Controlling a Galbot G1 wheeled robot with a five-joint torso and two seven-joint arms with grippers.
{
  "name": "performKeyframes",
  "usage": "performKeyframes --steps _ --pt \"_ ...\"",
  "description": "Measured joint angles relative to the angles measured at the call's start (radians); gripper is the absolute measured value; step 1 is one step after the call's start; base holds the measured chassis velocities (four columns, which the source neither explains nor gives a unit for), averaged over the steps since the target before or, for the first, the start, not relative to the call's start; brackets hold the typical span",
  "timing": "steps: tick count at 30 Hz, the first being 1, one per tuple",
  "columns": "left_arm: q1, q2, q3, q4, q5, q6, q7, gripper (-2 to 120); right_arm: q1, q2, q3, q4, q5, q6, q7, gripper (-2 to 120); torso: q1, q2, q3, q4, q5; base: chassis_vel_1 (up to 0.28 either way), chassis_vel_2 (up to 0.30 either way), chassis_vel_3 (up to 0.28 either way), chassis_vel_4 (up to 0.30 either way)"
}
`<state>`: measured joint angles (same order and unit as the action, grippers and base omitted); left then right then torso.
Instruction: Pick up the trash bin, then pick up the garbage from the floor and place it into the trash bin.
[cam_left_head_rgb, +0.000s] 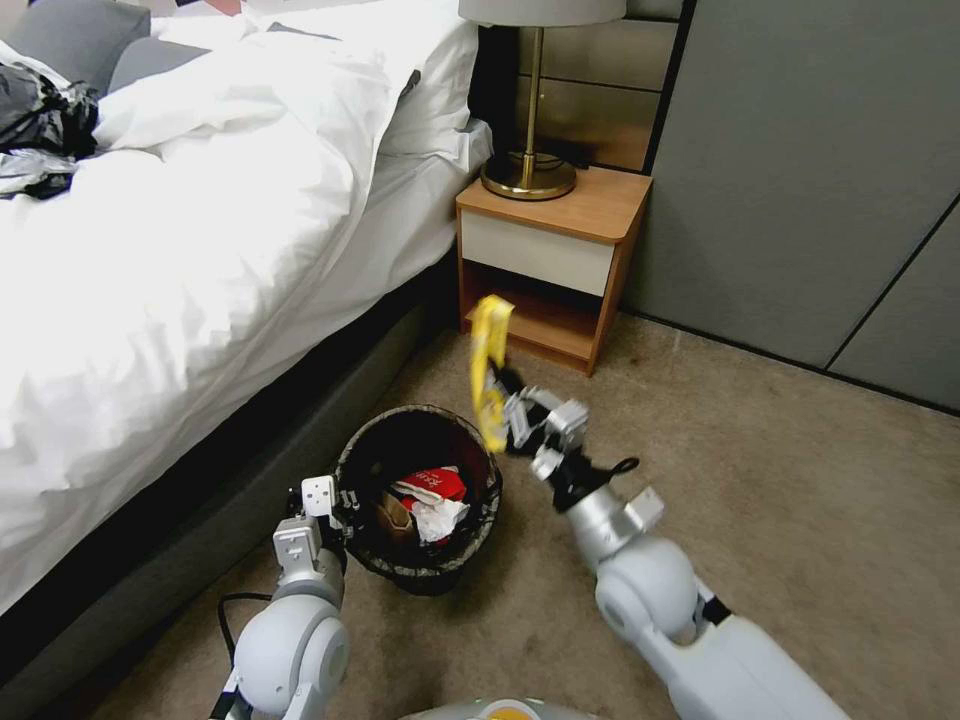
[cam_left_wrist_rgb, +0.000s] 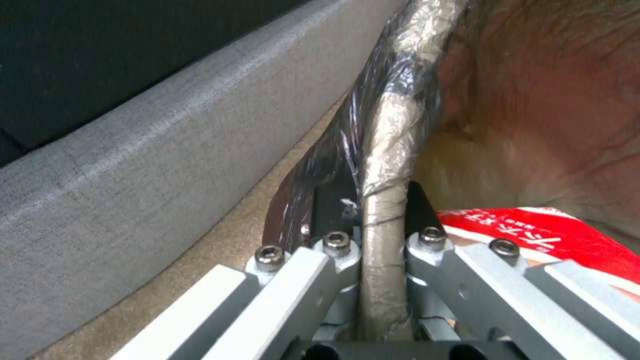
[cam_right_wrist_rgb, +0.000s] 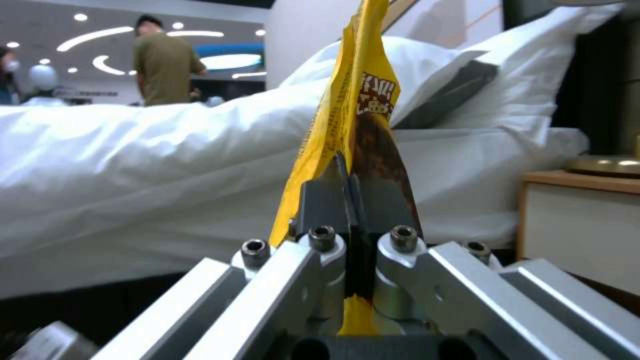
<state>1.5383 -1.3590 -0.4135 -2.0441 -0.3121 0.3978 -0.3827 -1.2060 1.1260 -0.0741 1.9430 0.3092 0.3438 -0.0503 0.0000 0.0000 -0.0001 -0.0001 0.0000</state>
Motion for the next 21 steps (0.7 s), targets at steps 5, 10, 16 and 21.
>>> performKeyframes --steps 5,10,16,21 --pt "-0.001 -0.004 0.008 0.0 0.004 0.0 0.0 0 0.0 0.007 -0.056 -0.049 -0.02 0.003 -0.002 0 0.0 0.0 0.0 0.0001 0.0 0.0 0.0 0.0 0.0" --pt "-0.005 -0.008 0.011 0.0 0.004 0.001 0.0 0 0.015 0.033 -0.102 -0.123 -0.036 0.014 -0.002 0 0.0 0.0 0.0 0.0002 -0.0001 0.0 0.0 0.0 0.0" --pt "-0.006 -0.009 0.011 -0.003 0.001 0.002 0.0 0 0.041 0.075 -0.114 -0.235 -0.044 0.031 0.0 0 0.0 0.0 0.0 0.0001 -0.0002 0.0 0.0 0.0 0.0" --pt "-0.006 -0.016 0.013 -0.004 0.0 0.002 0.0 0 0.058 0.091 -0.118 -0.277 -0.053 0.029 0.002 0 0.0 0.0 0.0 0.0002 -0.0002 0.0 0.0 0.0 0.0"
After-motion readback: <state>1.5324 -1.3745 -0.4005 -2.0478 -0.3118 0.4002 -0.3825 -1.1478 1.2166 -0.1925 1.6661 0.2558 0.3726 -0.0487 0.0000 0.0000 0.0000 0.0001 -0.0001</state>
